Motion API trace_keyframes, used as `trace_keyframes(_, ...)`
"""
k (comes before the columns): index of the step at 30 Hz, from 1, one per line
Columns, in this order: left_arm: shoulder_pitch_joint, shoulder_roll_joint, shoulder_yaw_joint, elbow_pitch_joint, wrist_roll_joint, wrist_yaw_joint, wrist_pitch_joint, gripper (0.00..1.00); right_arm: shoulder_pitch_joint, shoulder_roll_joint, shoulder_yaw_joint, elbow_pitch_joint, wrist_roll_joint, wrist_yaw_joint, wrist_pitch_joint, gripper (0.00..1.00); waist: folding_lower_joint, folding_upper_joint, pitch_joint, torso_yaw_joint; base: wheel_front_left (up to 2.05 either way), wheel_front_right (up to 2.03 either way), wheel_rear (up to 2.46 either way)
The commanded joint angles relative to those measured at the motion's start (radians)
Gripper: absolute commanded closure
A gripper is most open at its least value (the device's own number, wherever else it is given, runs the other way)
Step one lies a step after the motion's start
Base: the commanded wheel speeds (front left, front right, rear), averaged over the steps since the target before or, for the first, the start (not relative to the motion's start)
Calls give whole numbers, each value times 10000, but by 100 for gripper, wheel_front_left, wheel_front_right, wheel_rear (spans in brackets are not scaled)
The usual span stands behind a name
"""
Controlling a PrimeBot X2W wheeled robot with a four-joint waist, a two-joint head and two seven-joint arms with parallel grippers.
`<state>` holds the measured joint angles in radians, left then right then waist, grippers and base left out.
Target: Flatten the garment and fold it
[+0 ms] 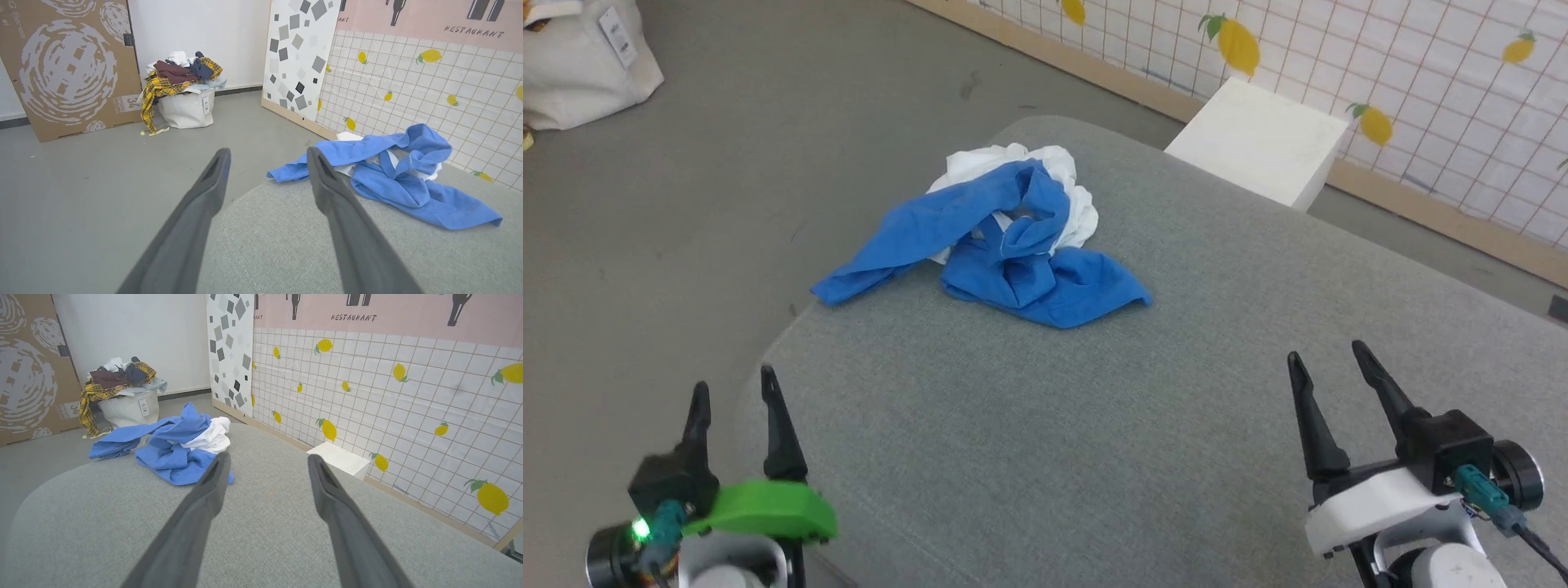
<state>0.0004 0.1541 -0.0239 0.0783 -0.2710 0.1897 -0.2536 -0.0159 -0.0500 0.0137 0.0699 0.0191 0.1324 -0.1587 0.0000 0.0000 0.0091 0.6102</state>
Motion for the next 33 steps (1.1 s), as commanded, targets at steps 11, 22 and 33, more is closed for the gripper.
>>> trace_keyframes(11,-4489,738,173,992,-1274,-1074,1787,0,-1567,-3,629,-895,-862,-17,650,0,0,0,3066,-1793,0,0,0)
trace_keyframes(22,-8300,2117,335,3118,-2230,-1775,4805,0,-2784,-15,906,-887,-1018,-17,412,0,0,0,5821,-3973,0,0,0)
trace_keyframes(33,-8305,2816,925,4547,-3543,-742,9325,0,-3237,-6,996,-239,-545,-17,-267,0,0,0,6370,-5154,0,0,0)
